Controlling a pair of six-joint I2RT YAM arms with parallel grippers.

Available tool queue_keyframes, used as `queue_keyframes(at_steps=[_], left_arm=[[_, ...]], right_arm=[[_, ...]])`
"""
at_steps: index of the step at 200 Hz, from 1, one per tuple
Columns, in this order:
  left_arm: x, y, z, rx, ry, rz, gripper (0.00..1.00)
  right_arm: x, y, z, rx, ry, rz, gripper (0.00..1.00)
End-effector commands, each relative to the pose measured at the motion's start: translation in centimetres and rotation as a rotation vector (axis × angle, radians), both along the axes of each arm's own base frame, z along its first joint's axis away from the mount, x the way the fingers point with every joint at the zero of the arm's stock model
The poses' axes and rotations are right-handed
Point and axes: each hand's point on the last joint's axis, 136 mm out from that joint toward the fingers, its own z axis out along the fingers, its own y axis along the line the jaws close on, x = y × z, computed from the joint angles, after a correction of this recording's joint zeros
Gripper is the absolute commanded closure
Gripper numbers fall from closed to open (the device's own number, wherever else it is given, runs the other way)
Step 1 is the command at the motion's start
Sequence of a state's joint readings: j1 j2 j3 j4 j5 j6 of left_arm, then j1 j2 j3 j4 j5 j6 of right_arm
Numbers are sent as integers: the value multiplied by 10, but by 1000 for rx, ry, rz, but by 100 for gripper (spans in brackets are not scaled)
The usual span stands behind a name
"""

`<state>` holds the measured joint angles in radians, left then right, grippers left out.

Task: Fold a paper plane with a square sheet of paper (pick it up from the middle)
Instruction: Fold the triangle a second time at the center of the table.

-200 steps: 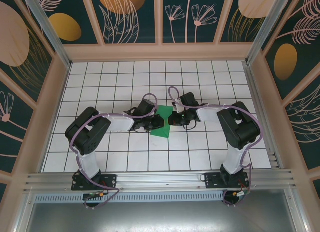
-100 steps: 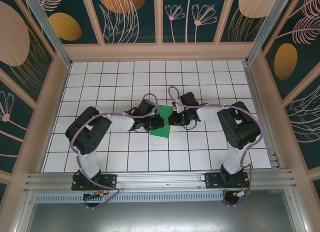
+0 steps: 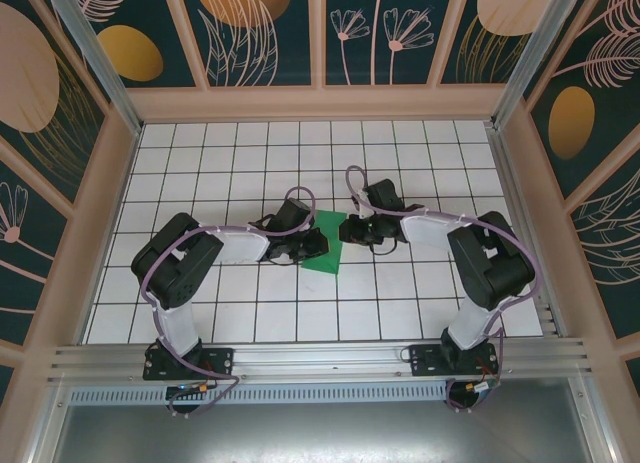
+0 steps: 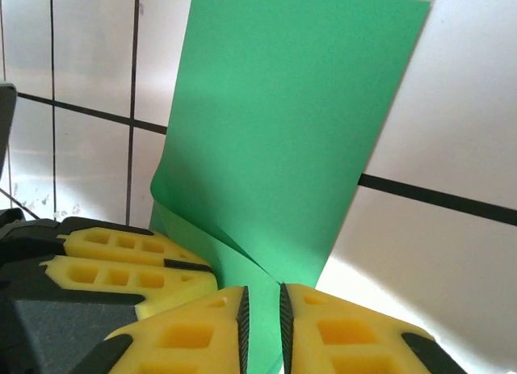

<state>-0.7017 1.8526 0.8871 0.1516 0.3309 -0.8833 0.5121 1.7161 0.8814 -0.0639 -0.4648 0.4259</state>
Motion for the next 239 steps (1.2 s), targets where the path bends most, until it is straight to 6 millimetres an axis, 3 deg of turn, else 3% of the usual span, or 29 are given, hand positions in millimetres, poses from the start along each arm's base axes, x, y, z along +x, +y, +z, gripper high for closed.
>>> queue_keyframes(at_steps=[1,57,110,174,204,239], left_arm=[[-13,20,-29,105,79,35,85],[-14,21,-29,106,80,44,86],[-10,17,-22,87,66,39,86],[16,-2,41,-24,-101,36,83],[24,8,32,50,-107,71,84],[22,5,21,66,-78,50,84]], right_arm=[[-5,5,4,44,7,12,85],[-14,15,-15,30,59,56,90],[-17,3,-39,-64,76,67,91],[-19,-2,-57,-143,15,205,94],[-15,0,-55,-150,-30,255,95],[-15,0,-55,-156,-37,274,95]])
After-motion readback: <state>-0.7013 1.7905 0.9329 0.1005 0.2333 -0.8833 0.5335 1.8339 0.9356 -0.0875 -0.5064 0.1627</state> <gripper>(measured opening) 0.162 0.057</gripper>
